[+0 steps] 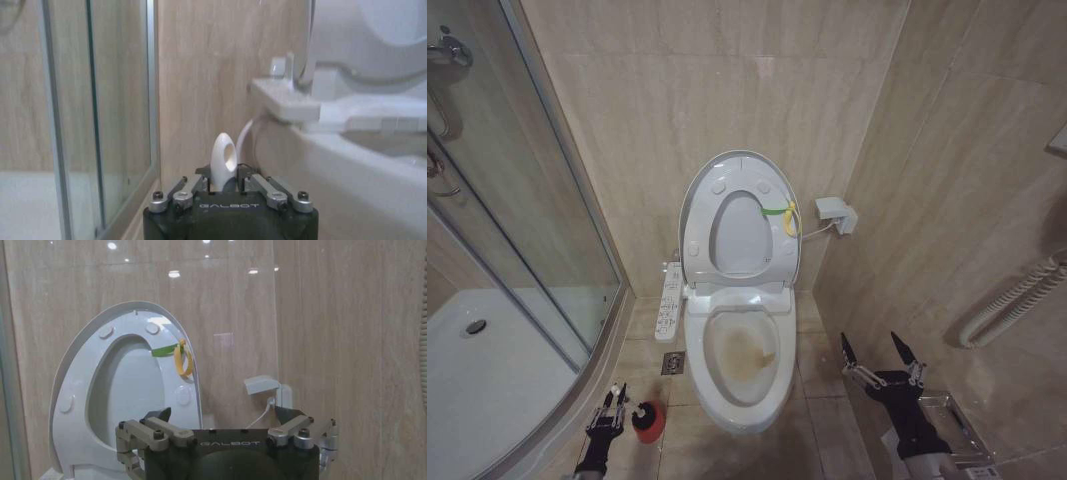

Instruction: Open the toilet lid, clean the toilet bowl with a toilet brush, close the toilet lid, and flush.

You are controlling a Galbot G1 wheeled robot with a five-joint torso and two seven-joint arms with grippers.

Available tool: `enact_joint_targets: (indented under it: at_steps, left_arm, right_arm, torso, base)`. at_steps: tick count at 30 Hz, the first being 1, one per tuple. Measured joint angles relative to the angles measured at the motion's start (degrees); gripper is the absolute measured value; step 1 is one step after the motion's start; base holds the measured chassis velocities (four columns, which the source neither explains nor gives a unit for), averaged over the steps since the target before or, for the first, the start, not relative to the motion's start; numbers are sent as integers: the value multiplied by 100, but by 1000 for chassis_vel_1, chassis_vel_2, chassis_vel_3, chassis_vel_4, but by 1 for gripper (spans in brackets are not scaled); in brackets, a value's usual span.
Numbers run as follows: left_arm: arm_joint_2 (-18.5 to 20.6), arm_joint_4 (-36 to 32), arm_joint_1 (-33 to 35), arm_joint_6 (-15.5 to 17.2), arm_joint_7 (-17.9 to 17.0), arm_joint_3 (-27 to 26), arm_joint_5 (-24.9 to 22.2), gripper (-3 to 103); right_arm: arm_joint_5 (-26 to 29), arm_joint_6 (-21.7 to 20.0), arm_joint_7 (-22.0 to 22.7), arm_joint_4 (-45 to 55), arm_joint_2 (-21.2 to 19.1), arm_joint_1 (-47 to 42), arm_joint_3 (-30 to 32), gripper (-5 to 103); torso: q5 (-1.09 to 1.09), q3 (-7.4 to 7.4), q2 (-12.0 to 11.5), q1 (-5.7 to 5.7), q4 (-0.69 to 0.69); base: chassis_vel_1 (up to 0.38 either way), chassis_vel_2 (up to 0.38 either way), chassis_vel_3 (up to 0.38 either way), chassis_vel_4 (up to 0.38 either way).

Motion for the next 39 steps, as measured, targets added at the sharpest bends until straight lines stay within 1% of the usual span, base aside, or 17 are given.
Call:
enact_joint_targets:
  at_steps: [1, 4, 6, 9, 10, 13, 14, 17, 19, 23, 28, 30, 31, 34, 36, 38, 39]
  left_arm:
    - [0, 0, 0, 0, 0, 0, 0, 24]
    - [5, -622, 408, -61, 18, -59, -43, 24]
    - [5, -782, 508, -88, 33, -62, -53, 24]
    - [-44, -1463, 933, -208, 192, -64, -38, 24]
    - [-44, -1463, 933, -208, 192, -64, -38, 24]
    - [-111, -2109, 1347, -277, 326, -62, 9, 24]
    - [-111, -2109, 1347, -277, 326, -62, 9, 24]
    - [-144, -2629, 1687, -324, 441, -58, 52, 24]
    - [-160, -2742, 1759, -336, 449, -58, 117, 24]
    - [-244, -3080, 1986, -584, 621, -56, 504, 24]
    - [-250, -3357, 2138, -635, 826, -16, 533, 24]
    - [-199, -3536, 2226, -637, 1071, 1, 266, 24]
    - [-199, -3536, 2226, -637, 1071, 1, 266, 24]
    - [-103, -3788, 2370, -637, 1510, 14, -294, 24]
    - [-88, -3856, 2401, -637, 1590, 13, -393, 24]
    - [-49, -4128, 2537, -636, 1937, -24, -631, 24]
    - [-49, -4128, 2537, -636, 1937, -24, -631, 24]
  right_arm:
    - [0, 0, 0, 0, 0, 0, 0, 100]
    - [0, 0, 0, 0, 0, 0, 0, 100]
    - [0, 0, 0, 0, 0, 0, 0, 100]
    - [0, 0, 1, 0, 0, 0, 0, 100]
    - [0, 0, 1, 0, 0, 0, 0, 100]
    - [0, 0, 0, 0, 0, 0, 0, 100]
    - [0, 0, 0, 0, 0, 0, 0, 100]
    - [0, 0, 0, 0, 0, 0, 0, 100]
    - [0, 0, 0, 0, 0, 0, 0, 100]
    - [0, 0, 0, 0, 0, 0, 0, 100]
    - [0, 0, 0, 0, 0, 0, 0, 100]
    - [0, 0, 0, 0, 0, 0, 0, 100]
    - [0, 0, 0, 0, 0, 0, 0, 100]
    - [0, 0, 0, 0, 0, 0, 0, 100]
    - [0, 0, 0, 0, 0, 0, 0, 100]
    - [0, 0, 0, 0, 0, 0, 0, 100]
    - [0, 0, 0, 0, 0, 0, 0, 100]
  torso:
    - [0, 0, 0, 0, 0]
    - [0, 0, 0, 0, 1]
    - [0, 0, 0, 0, 0]
    - [0, 0, 0, 0, 1]
    - [0, 0, 0, 0, 1]
    - [1, 0, 0, 0, 1]
    - [1, 0, 0, 0, 1]
    - [2, 0, 0, 0, 1]
    - [2, 0, 0, 0, 1]
    - [1, 0, 0, 0, 1]
    - [0, 0, 0, 0, 1]
    - [1, 0, 0, 0, 0]
    - [1, 0, 0, 0, 0]
    - [0, 0, 0, 0, 1]
    - [0, 0, 0, 0, 1]
    - [1, 0, 0, 0, 0]
    - [1, 0, 0, 0, 0]
  base:
    - [0, 0, 0, 0]
    - [0, 0, 0, 0]
    - [0, 0, 0, 0]
    - [0, 0, 0, 0]
    - [0, 0, 0, 0]
    - [0, 0, 0, 0]
    - [0, 0, 0, 0]
    - [0, 0, 0, 0]
    - [0, 0, 0, 0]
    - [0, 0, 0, 0]
    - [0, 0, 0, 0]
    - [0, 0, 0, 0]
    - [0, 0, 0, 0]
    - [0, 0, 0, 0]
    - [0, 0, 0, 0]
    - [0, 0, 0, 0]
    - [0, 0, 0, 0]
